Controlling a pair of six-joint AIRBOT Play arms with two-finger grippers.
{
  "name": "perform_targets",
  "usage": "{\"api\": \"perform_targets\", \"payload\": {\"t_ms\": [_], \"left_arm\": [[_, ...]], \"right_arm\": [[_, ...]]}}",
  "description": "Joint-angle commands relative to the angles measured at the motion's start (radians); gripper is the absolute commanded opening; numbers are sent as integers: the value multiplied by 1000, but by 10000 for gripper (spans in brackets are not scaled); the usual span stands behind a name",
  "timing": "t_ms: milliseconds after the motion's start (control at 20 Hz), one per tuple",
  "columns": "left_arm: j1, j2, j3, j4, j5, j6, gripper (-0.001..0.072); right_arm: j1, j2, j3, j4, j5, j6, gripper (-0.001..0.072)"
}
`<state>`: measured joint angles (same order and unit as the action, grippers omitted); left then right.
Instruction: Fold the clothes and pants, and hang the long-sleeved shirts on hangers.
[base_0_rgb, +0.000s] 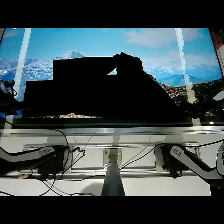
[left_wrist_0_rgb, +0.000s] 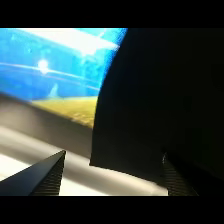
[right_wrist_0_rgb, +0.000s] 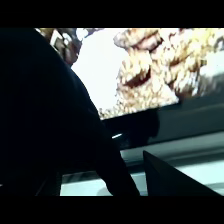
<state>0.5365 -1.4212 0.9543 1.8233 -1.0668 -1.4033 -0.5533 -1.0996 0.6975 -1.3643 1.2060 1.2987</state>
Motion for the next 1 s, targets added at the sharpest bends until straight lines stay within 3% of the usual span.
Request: {"api": "perform_targets", "payload": {"t_ms": [0, 100, 250, 450, 500, 550, 650, 700, 800, 950], "left_arm": [[-1, -3, 95, 16, -35, -8, 699], [-7, -3, 178, 2, -58, -62, 699], [-32, -2, 266, -21, -93, -75, 700], [-109, 14, 299, -21, -109, -75, 699], [-130, 16, 299, -21, -112, -75, 700], [-153, 17, 299, -21, -117, -74, 700], [-190, 17, 299, -21, -121, -74, 699], [-206, 17, 299, -21, -121, -74, 699], [-228, 16, 299, -21, -119, -74, 699], [-237, 16, 299, -22, -120, -74, 699]], "right_arm": [[0, 0, 72, 2, 76, -151, 533], [22, 0, 117, 21, 135, -216, 532], [190, 0, 141, 82, 130, -305, 531], [573, -1, 141, 72, -87, -291, 531], [675, -3, 141, 53, -182, -244, 526], [764, -9, 141, 7, -276, -154, 485], [907, -47, 141, -91, -373, 62, 478], [953, -76, 141, -111, -365, 96, 491], [1024, -145, 141, -108, -319, 98, 625], [1097, -224, 144, -113, -297, 134, 623]]}}
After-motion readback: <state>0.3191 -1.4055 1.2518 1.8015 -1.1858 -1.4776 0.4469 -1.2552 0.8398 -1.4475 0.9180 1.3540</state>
